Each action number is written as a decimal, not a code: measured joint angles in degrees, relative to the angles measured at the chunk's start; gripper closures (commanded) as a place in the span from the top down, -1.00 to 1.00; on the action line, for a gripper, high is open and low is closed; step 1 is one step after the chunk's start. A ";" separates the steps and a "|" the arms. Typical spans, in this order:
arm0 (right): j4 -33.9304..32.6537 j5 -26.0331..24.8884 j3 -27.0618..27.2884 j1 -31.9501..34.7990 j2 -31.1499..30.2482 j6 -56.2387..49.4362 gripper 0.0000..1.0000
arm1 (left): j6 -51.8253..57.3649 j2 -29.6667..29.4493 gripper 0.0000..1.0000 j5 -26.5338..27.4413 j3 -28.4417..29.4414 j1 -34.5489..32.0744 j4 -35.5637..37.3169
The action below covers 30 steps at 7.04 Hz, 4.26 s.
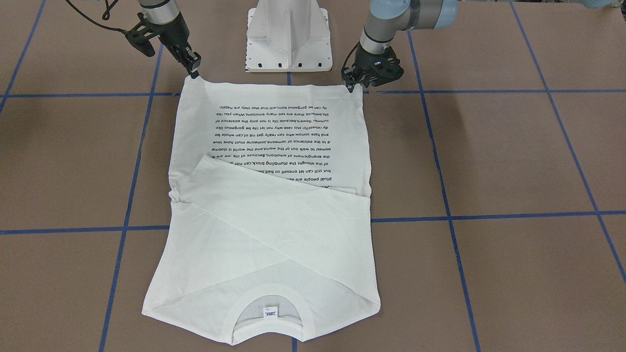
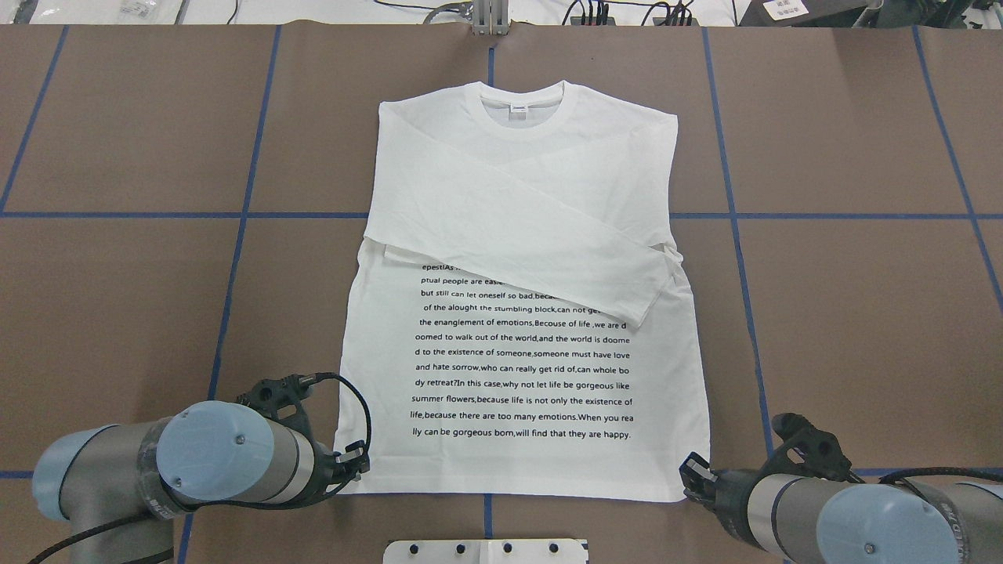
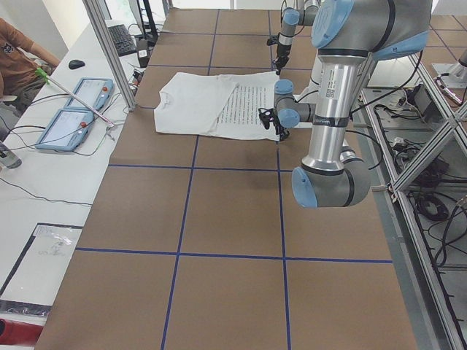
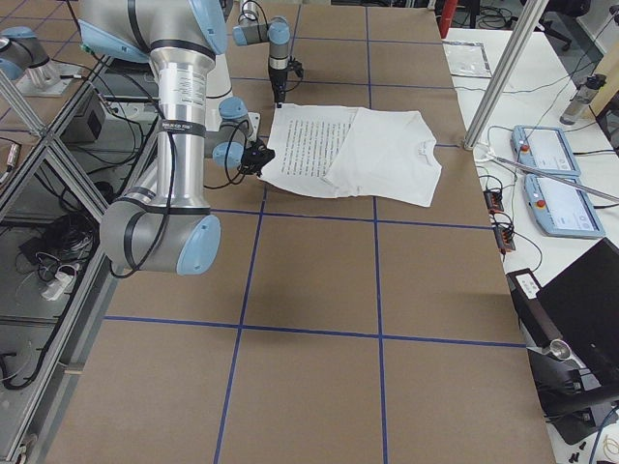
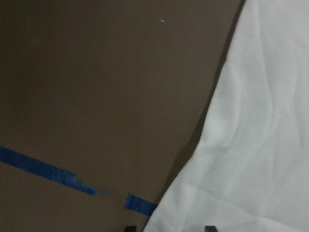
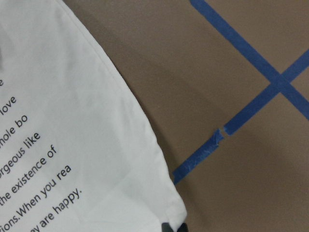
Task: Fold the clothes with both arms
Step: 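Grasp the hem corners nearest the robot with both grippers, then lift the hem with both grippers and fold it toward the collar, then release the hem at the collar and open both grippers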
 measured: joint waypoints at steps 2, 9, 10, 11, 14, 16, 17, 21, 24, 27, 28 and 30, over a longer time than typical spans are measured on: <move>0.00 0.12 0.00 -0.01 0.00 0.00 -1.00 | -0.30 0.05 -1.00 0.00 0.00 0.21 0.01; 0.00 0.90 2.41 -4.15 0.14 0.08 -1.00 | -6.14 7.39 -1.00 -0.05 -12.58 6.83 0.04; -0.02 0.84 3.98 -3.85 0.06 0.08 -1.00 | -6.47 7.37 -1.00 -0.09 -14.33 7.00 0.07; -0.08 1.01 5.83 -1.16 0.10 0.00 -1.00 | -5.82 7.05 -1.00 -0.23 -16.14 5.30 0.09; -8.93 5.54 6.33 11.95 5.17 -6.80 -1.00 | 5.55 2.39 -1.00 -0.51 -15.99 -7.24 0.16; -13.80 9.38 -0.18 21.03 13.81 -14.75 -1.00 | 11.73 -4.10 -1.00 -0.67 -8.91 -16.19 0.15; -14.71 11.17 -5.07 25.55 17.99 -18.11 -1.00 | 14.91 -7.32 -1.00 -0.74 -3.90 -20.26 -0.20; -16.41 16.54 -29.75 39.79 36.97 -30.74 -1.00 | 24.04 -15.83 -1.00 -0.77 19.22 -33.04 -12.11; -10.97 16.96 -46.58 42.77 46.14 -33.38 -1.00 | 24.39 -21.64 -1.00 -0.47 35.42 -34.59 -23.01; -6.74 17.33 -55.22 44.97 49.62 -35.33 -1.00 | 24.55 -25.07 -1.00 -0.17 42.44 -35.94 -27.09; -6.54 17.65 -56.52 45.26 50.13 -35.79 -1.00 | 24.64 -25.92 -1.00 0.25 44.37 -36.11 -27.94; -6.35 17.98 -58.58 45.31 51.16 -36.08 -0.35 | 24.70 -27.29 -0.64 0.72 46.48 -36.14 -28.97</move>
